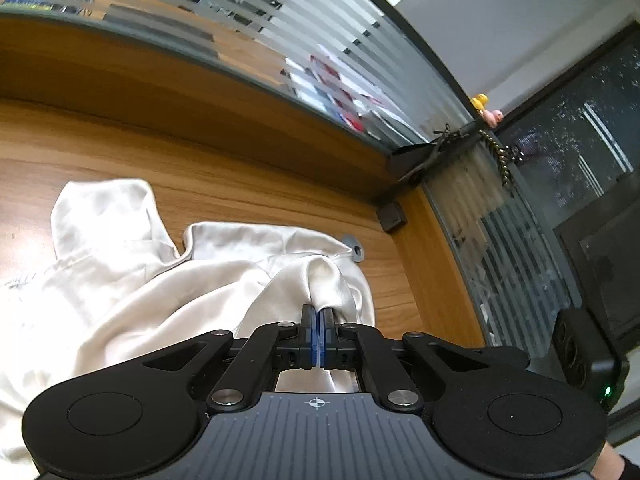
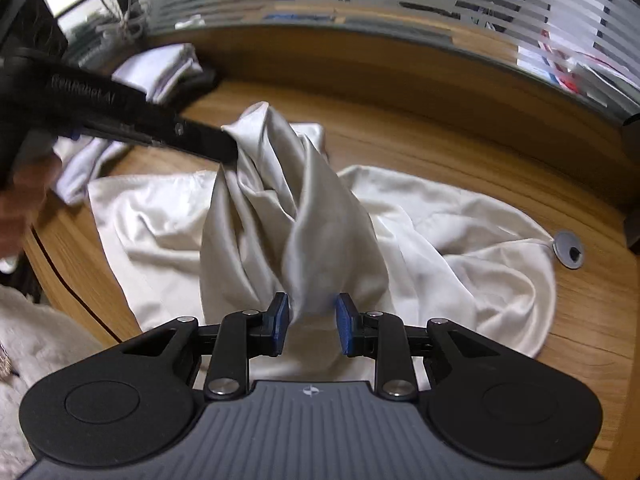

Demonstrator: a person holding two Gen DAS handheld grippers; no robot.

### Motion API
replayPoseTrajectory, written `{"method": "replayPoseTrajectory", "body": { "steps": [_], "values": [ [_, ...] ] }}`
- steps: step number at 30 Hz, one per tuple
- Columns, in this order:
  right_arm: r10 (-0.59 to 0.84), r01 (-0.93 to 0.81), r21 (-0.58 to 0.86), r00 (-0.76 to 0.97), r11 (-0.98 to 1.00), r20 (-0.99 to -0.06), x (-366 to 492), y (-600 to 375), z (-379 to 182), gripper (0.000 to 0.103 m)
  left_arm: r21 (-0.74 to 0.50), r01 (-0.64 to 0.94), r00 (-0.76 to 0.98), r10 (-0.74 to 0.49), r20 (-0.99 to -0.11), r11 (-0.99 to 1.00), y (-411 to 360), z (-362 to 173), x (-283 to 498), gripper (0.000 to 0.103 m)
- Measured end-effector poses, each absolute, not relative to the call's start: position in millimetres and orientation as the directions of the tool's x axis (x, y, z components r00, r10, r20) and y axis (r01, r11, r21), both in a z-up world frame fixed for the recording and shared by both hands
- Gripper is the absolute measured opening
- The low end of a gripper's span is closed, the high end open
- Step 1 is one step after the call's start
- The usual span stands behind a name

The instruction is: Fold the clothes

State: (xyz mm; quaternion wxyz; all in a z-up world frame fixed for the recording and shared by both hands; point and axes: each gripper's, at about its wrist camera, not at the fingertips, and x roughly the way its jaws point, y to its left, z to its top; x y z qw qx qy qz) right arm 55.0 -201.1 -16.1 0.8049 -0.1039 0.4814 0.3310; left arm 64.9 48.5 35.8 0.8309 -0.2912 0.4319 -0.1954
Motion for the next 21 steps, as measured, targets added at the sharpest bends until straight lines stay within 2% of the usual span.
{"method": "replayPoseTrajectory", "body": {
  "steps": [7,11,12,13,16,21],
  "values": [
    [0.559,-0.655,0.231,0.349,0.72,-0.752,58.4,-199.0,22.9,0.03,-0.65,0.102,0.538,-0.592,-0.601,0.753,44.3,38.8,60.4,0.003],
    [0.515,-0.694,0.155,0.347,0.703,-0.784,67.8,-180.3,17.7,0.029,-0.649,0.12,0.54,-0.598,-0.593,0.751,41.6,42.7,59.5,0.003],
    [0.503,-0.701,0.14,0.342,0.699,-0.794,68.8,-176.9,15.0,0.025,-0.647,0.116,0.54,-0.595,-0.596,0.754,42.5,43.3,59.5,0.004],
    [0.491,-0.708,0.127,0.338,0.695,-0.803,69.8,-173.7,12.5,0.004,-0.644,0.112,0.539,-0.591,-0.6,0.756,43.6,43.8,59.6,0.004],
    [0.494,-0.705,0.121,0.354,0.699,-0.794,70.2,-173.0,18.1,0.003,-0.639,0.085,0.533,-0.576,-0.619,0.765,49.3,44.6,60.8,0.006],
    [0.501,-0.692,0.076,0.437,0.718,-0.747,79.3,-181.3,53.8,0.003,-0.659,0.072,0.549,-0.581,-0.6,0.749,64.5,48.7,59.3,0.006]
  ]
}}
